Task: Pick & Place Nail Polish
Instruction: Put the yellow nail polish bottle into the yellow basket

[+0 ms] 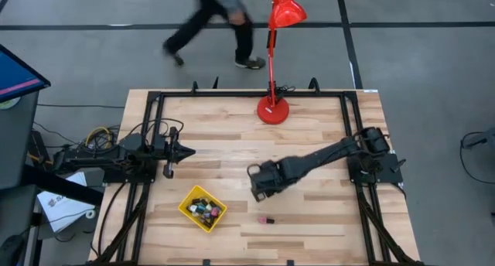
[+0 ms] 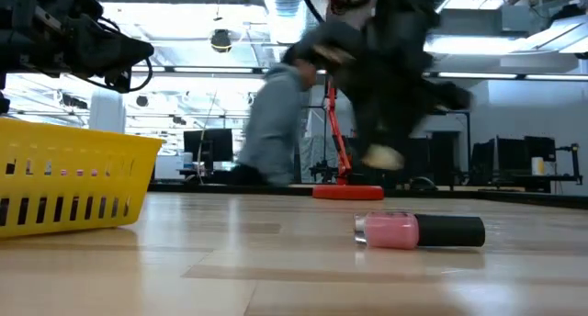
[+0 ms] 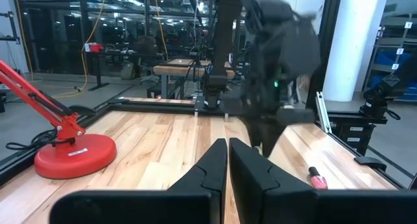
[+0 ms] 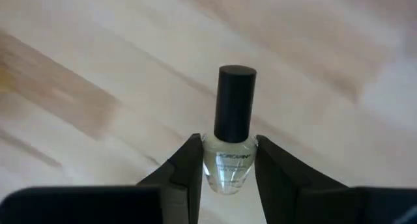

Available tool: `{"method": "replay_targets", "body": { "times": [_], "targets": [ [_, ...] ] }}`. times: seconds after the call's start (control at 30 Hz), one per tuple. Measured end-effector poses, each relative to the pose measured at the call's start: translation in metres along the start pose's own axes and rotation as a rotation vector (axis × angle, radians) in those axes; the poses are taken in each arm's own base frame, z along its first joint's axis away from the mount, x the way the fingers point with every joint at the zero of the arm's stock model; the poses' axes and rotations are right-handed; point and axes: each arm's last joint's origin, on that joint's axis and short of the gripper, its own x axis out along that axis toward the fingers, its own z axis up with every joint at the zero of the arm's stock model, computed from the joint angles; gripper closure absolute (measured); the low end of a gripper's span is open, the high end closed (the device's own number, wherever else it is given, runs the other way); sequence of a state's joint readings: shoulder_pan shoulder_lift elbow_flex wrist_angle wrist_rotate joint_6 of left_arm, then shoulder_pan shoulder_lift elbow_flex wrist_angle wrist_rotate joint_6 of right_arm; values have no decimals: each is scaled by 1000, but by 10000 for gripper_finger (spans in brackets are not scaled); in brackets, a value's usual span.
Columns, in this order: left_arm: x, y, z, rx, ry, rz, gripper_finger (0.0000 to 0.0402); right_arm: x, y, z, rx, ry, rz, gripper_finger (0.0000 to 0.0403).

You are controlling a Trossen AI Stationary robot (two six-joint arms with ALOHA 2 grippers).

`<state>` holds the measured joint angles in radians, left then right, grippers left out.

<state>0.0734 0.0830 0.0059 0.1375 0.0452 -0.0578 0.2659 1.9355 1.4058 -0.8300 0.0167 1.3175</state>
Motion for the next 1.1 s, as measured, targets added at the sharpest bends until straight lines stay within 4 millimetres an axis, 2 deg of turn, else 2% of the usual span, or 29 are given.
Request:
{"method": "replay_targets", "body": {
  "times": [0.3, 0.4, 0.47, 0.53, 0.6, 0.67, 0.77, 0.8, 1.1],
  "targets": [
    [0, 0, 0, 0, -2, 0, 389, -57, 53, 41, -251, -274, 298, 306],
    [0, 0, 0, 0, -2, -1, 389, -63, 69, 53, -317, -375, 417, 306],
    [0, 0, 0, 0, 0, -3, 389, -64, 71, 54, -383, -394, 411, 306],
    [0, 0, 0, 0, 1, -3, 389, -63, 84, 57, -445, -451, 466, 306],
    [0, 0, 0, 0, 0, -3, 389, -61, 87, 54, -530, -467, 454, 306],
    [0, 0, 0, 0, -1, -3, 389, -52, 102, 53, -613, -512, 516, 306],
    [1, 0, 0, 0, 5, -2, 389, -39, 111, 50, -714, -507, 505, 306],
    [1, 0, -1, 0, 10, -2, 389, -37, 119, 51, -727, -527, 545, 306],
    [4, 0, -4, -2, 43, 4, 389, -2, 154, 58, -863, -477, 616, 306]
  ]
}}
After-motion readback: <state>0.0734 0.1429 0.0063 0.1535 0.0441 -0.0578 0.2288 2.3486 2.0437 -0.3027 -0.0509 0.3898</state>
